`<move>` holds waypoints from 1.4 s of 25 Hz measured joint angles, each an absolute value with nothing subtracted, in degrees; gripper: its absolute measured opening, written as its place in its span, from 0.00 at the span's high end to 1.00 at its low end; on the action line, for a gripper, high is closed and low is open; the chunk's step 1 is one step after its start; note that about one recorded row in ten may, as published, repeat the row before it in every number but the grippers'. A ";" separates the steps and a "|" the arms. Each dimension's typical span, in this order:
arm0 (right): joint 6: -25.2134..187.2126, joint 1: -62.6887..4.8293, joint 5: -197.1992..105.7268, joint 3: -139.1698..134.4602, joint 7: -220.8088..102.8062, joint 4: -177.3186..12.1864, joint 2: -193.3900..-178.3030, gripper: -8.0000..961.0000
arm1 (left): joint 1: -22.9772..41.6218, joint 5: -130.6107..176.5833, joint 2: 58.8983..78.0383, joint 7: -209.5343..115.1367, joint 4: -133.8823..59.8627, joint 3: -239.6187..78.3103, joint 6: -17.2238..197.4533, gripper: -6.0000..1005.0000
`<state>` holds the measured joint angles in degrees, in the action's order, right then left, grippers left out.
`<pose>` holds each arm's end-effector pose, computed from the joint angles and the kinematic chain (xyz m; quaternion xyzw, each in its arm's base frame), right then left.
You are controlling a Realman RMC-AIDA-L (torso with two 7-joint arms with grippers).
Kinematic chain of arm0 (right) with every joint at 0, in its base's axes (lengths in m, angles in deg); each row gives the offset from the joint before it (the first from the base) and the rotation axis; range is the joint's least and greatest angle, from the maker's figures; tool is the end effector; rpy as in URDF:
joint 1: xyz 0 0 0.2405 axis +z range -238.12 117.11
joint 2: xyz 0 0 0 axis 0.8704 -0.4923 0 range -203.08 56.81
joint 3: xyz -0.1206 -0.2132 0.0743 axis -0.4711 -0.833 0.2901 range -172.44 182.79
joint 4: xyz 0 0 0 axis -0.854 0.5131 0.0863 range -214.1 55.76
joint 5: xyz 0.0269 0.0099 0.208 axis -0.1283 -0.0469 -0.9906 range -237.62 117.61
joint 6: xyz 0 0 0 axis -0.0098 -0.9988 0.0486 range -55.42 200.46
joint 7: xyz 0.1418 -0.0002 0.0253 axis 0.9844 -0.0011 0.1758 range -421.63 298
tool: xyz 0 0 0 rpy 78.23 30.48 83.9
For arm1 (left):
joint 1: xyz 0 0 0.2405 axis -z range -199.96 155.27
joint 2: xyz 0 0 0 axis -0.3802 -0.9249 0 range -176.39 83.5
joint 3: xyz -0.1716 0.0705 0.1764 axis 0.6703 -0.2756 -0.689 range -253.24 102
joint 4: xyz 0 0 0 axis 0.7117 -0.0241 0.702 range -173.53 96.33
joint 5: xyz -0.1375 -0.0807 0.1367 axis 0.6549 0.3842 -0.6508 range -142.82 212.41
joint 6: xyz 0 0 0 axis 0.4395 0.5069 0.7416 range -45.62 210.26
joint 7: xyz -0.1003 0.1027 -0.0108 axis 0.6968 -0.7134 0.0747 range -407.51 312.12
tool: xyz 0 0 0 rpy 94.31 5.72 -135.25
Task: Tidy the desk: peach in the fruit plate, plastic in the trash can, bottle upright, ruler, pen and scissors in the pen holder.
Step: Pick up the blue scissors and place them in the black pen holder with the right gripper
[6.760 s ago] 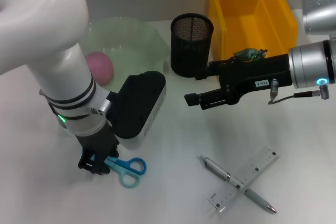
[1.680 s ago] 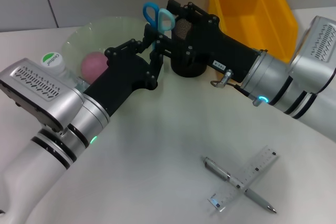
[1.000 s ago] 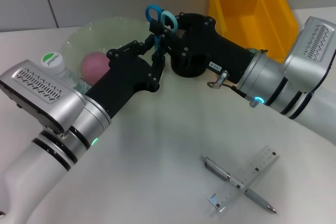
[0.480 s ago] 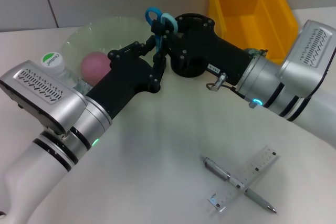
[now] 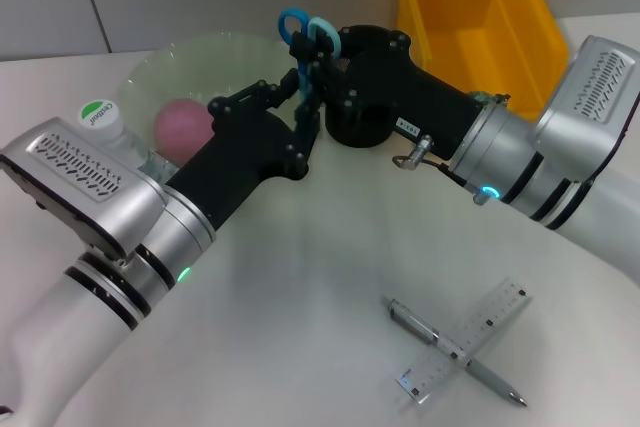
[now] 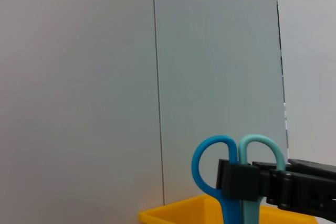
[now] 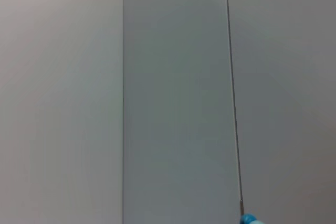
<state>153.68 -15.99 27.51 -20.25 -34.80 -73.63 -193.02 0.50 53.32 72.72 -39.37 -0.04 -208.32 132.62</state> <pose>0.1893 0.3566 -0.0682 -0.8384 0.0956 0.4395 0.3080 -0.1862 0.3199 -0.1050 -0.8399 -0.1171 -0.3628 0.3862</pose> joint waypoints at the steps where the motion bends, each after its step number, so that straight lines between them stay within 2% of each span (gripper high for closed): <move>1: 153.69 -15.99 27.51 -20.23 -34.78 -73.64 -193.02 0.91 | 0.51 53.19 72.74 -39.26 -0.01 -208.42 132.61 0.73; 8: 153.73 -15.95 27.70 -20.22 -34.72 -73.64 -193.02 0.91 | 0.61 53.35 72.73 -38.92 0.13 -208.39 132.59 0.73; 13: 153.73 -16.03 27.88 -20.22 -34.69 -73.64 -193.02 0.91 | 0.56 53.60 72.73 -38.70 0.16 -208.05 132.59 0.55; 16: 153.78 -16.22 27.89 -20.22 -34.67 -73.64 -193.01 0.91 | 0.56 53.62 72.73 -38.31 0.16 -207.96 132.59 0.34; 21: 154.16 -16.42 27.89 -20.22 -34.66 -73.68 -193.01 0.90 | 0.46 53.65 72.73 -37.67 0.16 -207.91 132.69 0.20; 30: 154.57 -16.83 27.55 -19.18 -33.82 -74.81 -192.87 0.89 | 0.40 52.70 72.35 -34.55 0.22 -208.66 133.01 0.20; 35: 155.15 -18.13 27.50 -17.59 -29.20 -80.15 -192.74 0.88 | -1.96 49.58 71.99 -31.36 0.77 -208.33 134.72 0.20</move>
<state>155.15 -18.13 27.50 -17.59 -29.20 -80.15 -192.74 -1.96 49.58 71.99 -31.36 0.77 -208.33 134.72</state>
